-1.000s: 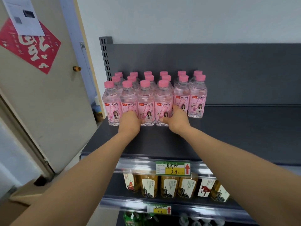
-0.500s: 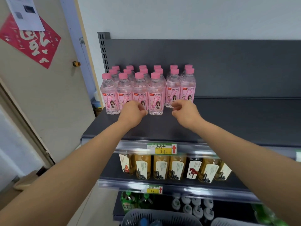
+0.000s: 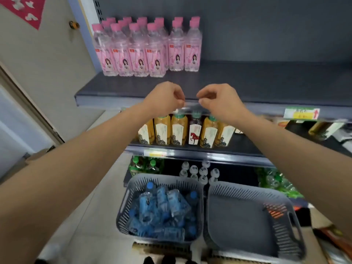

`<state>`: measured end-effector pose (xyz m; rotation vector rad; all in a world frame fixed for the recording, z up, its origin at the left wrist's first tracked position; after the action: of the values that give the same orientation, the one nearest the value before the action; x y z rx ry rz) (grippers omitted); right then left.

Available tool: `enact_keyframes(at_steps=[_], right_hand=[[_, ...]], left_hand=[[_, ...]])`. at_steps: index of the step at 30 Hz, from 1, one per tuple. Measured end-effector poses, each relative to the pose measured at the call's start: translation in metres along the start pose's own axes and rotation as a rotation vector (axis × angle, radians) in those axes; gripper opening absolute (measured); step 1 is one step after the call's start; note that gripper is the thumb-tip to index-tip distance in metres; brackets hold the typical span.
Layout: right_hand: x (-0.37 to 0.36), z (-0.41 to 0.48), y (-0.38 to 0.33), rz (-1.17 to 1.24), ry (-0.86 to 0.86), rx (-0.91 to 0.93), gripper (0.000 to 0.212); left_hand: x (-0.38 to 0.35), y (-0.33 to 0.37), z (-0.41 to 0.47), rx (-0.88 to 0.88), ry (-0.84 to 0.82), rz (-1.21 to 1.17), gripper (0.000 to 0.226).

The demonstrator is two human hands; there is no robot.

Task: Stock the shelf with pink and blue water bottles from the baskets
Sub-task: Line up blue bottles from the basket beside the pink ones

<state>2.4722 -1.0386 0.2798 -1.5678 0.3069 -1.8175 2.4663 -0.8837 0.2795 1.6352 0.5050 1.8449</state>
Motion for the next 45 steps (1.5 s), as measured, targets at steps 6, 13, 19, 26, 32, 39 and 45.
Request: enact_keyframes(at_steps=[6,13,19,26,32,39,45], right_hand=[[-0.041,-0.057,0.046,-0.021,-0.228,-0.014,0.016],[-0.141,-0.101,0.089,-0.033,-0.601,-0.111,0.014],[-0.232,-0.121,0.124,-0.101,-0.812,-0.224,0.023],[-0.334,-0.139,0.179,-0.184,-0.935,-0.46,0.021],[-0.403,-0.151,0.227,-0.087,-0.928,-0.617,0.041],[-0.437,-0.161,0.265,-0.038,-0.858,-0.789,0.059],[-0.44,-0.155,0.27,0.007,-0.865,-0.824,0.054]], left_hand=[[-0.073,-0.019,-0.05,0.162,-0.204,0.03,0.013],[-0.135,-0.109,-0.112,0.465,-0.35,-0.017,0.016],[-0.171,-0.202,-0.146,0.694,-0.368,-0.053,0.024],[-0.23,-0.297,-0.164,0.809,-0.432,0.001,0.011],[-0.27,-0.361,-0.153,0.886,-0.287,-0.081,0.037],[-0.297,-0.402,-0.114,0.855,-0.208,-0.104,0.06],[-0.305,-0.407,-0.101,0.797,-0.214,0.14,0.042]])
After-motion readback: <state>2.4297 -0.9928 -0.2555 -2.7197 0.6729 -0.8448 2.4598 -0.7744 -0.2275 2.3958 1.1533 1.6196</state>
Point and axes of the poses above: each hand's wrist, its own z-axis towards the middle knuckle, its own x-axis out of the back of the hand, y = z × x, the point moved 4 cm from there along z, towards the middle knuckle, and after that the axes turned 7 degrees about -z, right-handed, at the moved point
